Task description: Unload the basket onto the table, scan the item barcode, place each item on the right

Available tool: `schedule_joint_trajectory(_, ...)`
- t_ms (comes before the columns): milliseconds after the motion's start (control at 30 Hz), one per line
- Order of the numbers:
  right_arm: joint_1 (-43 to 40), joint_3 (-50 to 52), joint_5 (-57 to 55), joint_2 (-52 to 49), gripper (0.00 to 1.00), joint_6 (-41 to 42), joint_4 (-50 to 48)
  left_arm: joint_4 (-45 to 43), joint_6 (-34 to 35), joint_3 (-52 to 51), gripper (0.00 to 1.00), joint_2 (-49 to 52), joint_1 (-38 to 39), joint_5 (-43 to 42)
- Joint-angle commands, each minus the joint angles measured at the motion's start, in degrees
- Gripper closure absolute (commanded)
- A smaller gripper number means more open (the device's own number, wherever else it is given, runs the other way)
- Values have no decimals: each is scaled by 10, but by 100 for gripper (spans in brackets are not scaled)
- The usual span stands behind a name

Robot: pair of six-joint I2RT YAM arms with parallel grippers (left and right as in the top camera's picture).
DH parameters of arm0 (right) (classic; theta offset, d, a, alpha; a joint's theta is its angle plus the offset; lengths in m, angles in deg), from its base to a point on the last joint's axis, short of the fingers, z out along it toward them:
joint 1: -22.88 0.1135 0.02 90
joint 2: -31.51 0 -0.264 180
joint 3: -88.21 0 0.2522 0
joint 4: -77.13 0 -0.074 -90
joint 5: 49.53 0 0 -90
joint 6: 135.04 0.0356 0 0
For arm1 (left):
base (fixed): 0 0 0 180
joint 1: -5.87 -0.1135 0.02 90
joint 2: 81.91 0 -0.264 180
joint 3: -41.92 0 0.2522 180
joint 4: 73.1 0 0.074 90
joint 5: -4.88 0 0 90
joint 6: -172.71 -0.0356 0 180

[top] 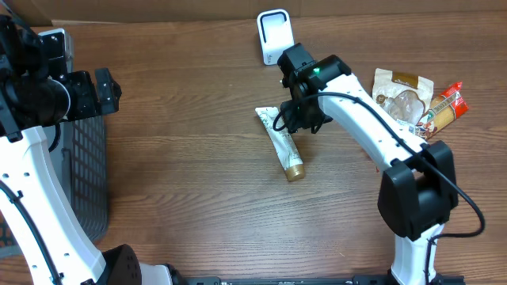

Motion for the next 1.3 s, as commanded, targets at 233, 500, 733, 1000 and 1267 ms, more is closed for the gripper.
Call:
schedule_joint_trajectory(233, 6, 42, 120, -20, 35, -73, -26, -1, -13, 1, 0, -2, -2, -1)
schedule_joint_trajectory(500, 17, 89, 122, -21, 37, -72, -66, -1, -13, 1, 0, -2, -2, -1)
schedule_joint_trajectory(733, 19, 137, 115, -22, 56, -72, -100, -1, -13, 1, 1, -2, -2, -1)
schedule_joint_trajectory(1000, 18, 118, 97, -21, 88, -72, -92, -1, -13, 1, 0, -2, -2, -1)
schedule_joint_trajectory(1267, 41, 16, -95, -15, 96, 17, 0, -1, -13, 1, 0, -2, -2, -1)
